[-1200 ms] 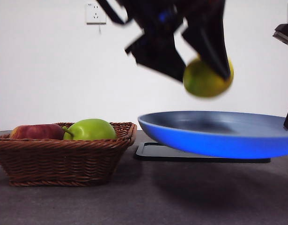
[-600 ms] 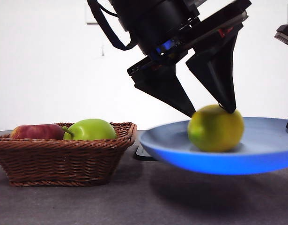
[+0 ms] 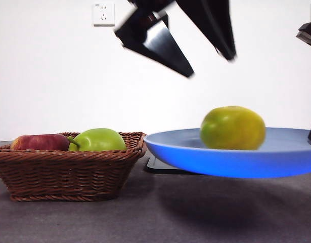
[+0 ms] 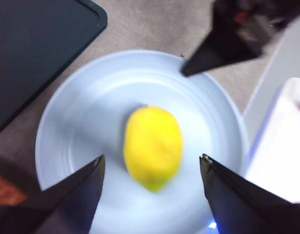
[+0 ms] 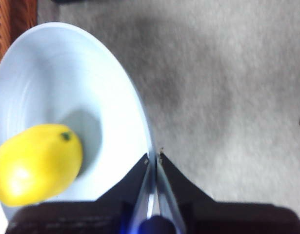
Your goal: Take the lemon from the basket,put the lemon in the plate,hand out the plate
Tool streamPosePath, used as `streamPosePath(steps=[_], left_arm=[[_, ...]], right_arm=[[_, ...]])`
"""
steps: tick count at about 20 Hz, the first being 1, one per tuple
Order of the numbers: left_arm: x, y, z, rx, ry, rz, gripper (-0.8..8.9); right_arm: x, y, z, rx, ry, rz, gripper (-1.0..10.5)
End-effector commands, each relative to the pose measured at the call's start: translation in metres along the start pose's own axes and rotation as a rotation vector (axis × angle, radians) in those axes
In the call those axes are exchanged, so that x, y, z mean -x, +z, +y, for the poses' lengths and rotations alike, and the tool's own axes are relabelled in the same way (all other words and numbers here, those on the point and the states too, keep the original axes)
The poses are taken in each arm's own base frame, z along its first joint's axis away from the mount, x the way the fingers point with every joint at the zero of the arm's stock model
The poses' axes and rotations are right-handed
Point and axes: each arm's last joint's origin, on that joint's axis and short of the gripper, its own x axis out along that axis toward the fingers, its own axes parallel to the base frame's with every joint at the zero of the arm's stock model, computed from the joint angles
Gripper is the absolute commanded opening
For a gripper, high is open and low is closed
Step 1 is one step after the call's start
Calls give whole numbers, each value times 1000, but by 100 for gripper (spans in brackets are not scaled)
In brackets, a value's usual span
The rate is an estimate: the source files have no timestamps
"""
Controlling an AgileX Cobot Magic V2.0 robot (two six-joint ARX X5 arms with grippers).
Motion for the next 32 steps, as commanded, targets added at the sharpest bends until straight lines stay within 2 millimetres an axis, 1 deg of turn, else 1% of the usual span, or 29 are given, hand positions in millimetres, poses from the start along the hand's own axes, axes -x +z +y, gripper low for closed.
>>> streamPosePath(steps=[1,3,5,8,10,12,14,16,18,20,22,24,26,27,30,32], left_arm=[[24,4,0,5,5,-35,337],[47,2,6,21,24,-58,337],[70,-2,13,36,72,-83,337],[101,-11,20,60,171,-104,337],[119,-19,22,71,235,-113,337],[133,-25,23,77,285,-120,337],[141,-29,23,81,318,-127,337],[145,-31,23,83,340,-133,337],[145,-31,23,83,339,-132,337],[145,-30,23,83,338,-147,337],[145,-28,23,85,337,-168,337],[145,-28,23,84,337,-170,337],[145,-27,23,85,337,-171,337],[145,-27,23,85,336,-172,337],[145,-26,23,86,336,-181,337],[146,-26,23,85,336,-187,337]], right_arm=[[-2,12,-1,-37,10,-22,3],[-5,24,-4,-51,2,-31,3],[-8,41,-6,-62,-3,-51,3],[-13,74,-7,-68,-5,-84,3],[-20,101,-7,-64,-2,-112,3],[-28,125,-9,-64,-4,-131,3],[-40,147,-12,-69,-7,-129,3],[-54,165,-17,-77,-13,-122,3],[-68,176,-25,-86,-17,-116,3],[-83,180,-33,-93,-22,-109,3],[-94,180,-44,-119,-34,-86,3],[-103,178,-51,-119,-43,-59,4],[-105,178,-53,-101,-48,-53,19],[-105,178,-53,-96,-48,-55,52],[-105,179,-53,-83,-37,-69,204],[-100,181,-51,-79,-33,-82,236]])
